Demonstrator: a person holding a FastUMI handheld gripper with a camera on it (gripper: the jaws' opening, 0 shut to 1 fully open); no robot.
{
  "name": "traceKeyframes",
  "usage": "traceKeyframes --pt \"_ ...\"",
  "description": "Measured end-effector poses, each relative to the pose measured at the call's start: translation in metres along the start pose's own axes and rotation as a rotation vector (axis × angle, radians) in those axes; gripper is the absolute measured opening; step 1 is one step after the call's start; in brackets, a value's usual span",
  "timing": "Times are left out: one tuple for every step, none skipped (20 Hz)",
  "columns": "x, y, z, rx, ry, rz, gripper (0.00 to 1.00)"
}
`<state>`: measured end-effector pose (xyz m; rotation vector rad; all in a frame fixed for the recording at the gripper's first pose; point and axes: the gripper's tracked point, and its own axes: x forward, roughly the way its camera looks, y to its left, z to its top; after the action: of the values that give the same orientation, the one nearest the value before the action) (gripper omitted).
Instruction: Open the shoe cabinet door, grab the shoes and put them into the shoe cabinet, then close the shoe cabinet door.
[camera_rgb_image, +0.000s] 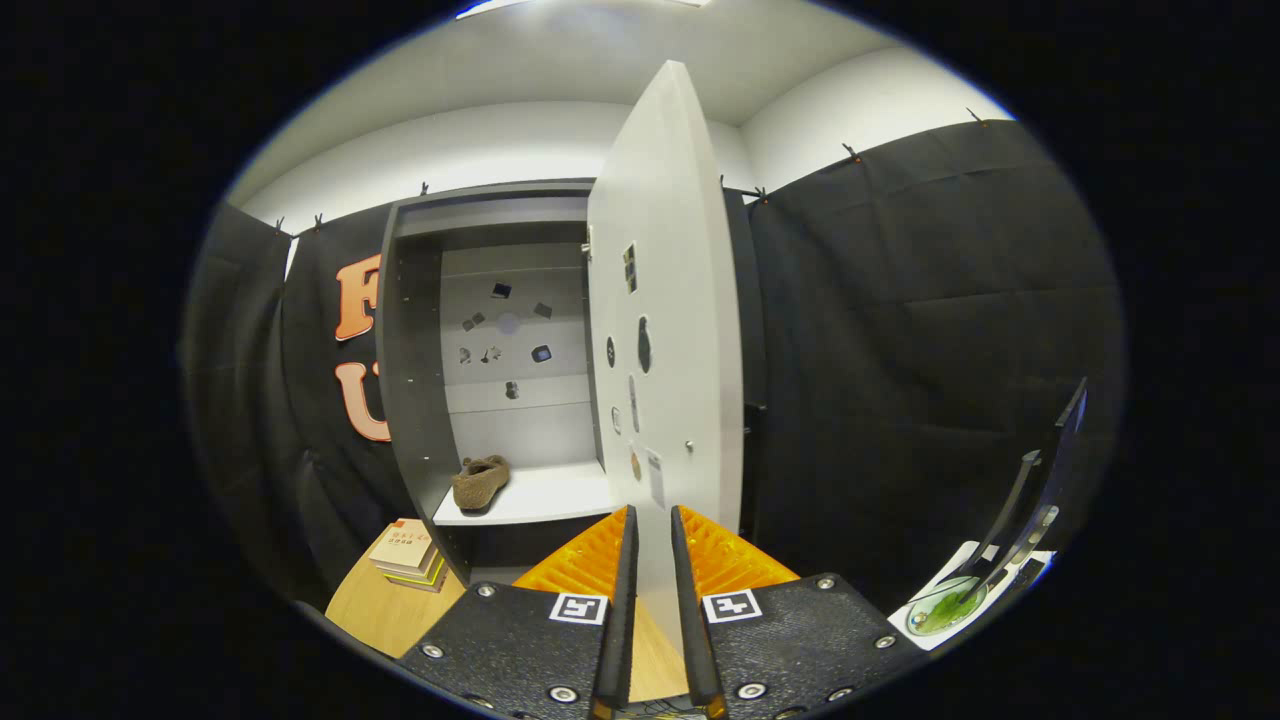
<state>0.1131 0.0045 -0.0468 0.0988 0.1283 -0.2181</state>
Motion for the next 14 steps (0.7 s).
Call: traceKeyframes --pt "0.000 0.008 -0.001 -0.001 0.001 0.008 0.21" --pt "-0.002 0.014 -0.004 0.002 0.006 0.019 0.21" --pt "-0.003 0.023 -0.007 0.006 0.010 0.033 0.21" --pt "-0.005 0.032 -0.010 0.009 0.014 0.044 0.21" --pt "-0.006 0.040 -0.017 0.012 0.021 0.056 0.21" --pt "-0.009 0.051 -0.025 0.011 0.030 0.074 0.21" --pt "-0.010 0.062 -0.034 0.009 0.040 0.088 0.21" --pt "-0.010 0.073 -0.046 0.010 0.055 0.107 0.21" --pt "-0.011 0.086 -0.060 0.017 0.076 0.130 0.21" --pt "-0.011 0.100 -0.077 0.026 0.104 0.152 0.21" --pt "-0.012 0.113 -0.095 0.036 0.137 0.176 0.21" --pt "-0.014 0.125 -0.112 0.038 0.169 0.199 0.22" --pt "-0.013 0.134 -0.129 0.035 0.198 0.214 0.22" --pt "-0.010 0.143 -0.146 0.028 0.232 0.228 0.22"
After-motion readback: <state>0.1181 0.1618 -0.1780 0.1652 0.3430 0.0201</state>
